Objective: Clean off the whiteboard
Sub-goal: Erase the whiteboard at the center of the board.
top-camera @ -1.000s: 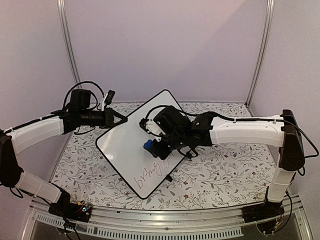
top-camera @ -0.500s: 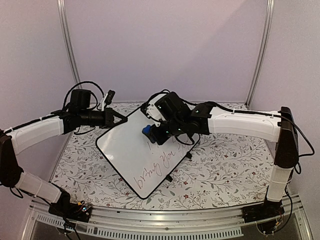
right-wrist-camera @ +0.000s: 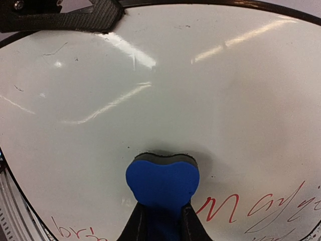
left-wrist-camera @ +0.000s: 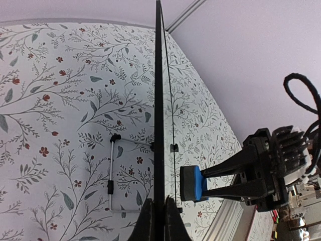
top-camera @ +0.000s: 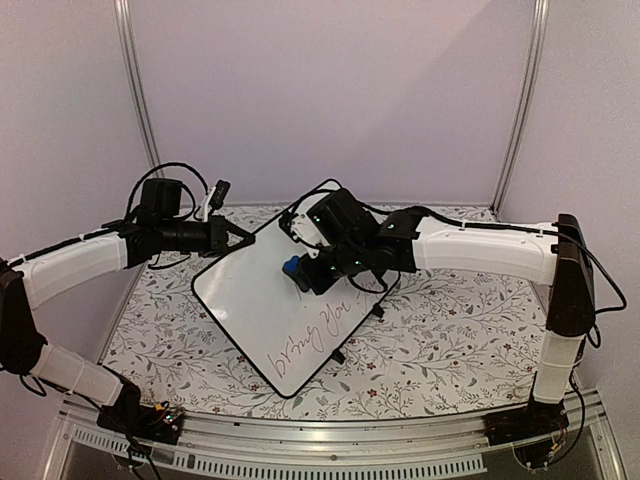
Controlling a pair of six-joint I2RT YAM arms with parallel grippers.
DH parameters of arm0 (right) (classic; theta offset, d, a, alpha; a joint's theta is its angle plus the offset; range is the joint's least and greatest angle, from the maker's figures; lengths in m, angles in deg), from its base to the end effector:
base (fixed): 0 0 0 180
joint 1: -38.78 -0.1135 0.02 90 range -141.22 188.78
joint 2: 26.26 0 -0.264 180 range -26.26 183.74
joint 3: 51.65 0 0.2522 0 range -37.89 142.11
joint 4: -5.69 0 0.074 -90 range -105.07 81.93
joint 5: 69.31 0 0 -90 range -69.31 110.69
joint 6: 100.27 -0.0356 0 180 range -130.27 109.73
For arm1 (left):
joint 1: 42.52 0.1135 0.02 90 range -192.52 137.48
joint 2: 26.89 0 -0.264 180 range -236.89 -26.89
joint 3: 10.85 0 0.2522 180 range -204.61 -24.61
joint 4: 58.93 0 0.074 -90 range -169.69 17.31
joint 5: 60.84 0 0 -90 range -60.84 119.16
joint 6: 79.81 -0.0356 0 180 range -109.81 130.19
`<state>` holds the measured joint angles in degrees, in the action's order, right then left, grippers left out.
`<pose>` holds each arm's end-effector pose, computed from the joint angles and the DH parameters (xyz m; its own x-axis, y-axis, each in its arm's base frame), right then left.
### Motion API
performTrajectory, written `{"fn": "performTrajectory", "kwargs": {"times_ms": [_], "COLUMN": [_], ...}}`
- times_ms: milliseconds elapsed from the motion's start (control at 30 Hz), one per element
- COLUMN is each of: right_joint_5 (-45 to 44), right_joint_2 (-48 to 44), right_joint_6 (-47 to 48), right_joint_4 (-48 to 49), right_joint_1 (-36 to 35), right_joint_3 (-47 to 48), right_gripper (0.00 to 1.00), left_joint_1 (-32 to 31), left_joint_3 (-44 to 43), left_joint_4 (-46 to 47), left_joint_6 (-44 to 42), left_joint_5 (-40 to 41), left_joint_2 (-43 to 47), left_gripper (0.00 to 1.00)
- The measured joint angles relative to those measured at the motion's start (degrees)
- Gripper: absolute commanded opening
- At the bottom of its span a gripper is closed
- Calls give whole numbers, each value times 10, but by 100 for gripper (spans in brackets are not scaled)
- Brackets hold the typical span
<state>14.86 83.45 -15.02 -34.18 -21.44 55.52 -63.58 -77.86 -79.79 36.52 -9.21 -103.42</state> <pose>0.2226 0.3816 0.2771 -0.4022 -0.5370 -0.7415 -0.7956 0.6057 -0.0071 0.2675 -0.1267 0.2770 -0.7696 -0.0763 -0.6340 0.4911 0.5639 -0.6640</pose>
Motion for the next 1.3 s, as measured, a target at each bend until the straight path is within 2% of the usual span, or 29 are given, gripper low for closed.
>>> {"fn": "performTrajectory", "kwargs": {"times_ms": [833,1300], "right_joint_5": [22,47], "right_joint_2": [0,-13], "right_joint_6": [-11,-31], "right_joint_4": [5,38], "right_joint_1": [8,8], "right_joint_3": [-11,-73], "right_gripper": [4,4], "left_joint_1": [0,0], "left_joint_3": [-2,-2], "left_joint_4": [3,4], "left_joint_6": [3,3], "left_joint_5": [-1,0], "left_joint_2": [-4,-6], "left_gripper": [0,0]}}
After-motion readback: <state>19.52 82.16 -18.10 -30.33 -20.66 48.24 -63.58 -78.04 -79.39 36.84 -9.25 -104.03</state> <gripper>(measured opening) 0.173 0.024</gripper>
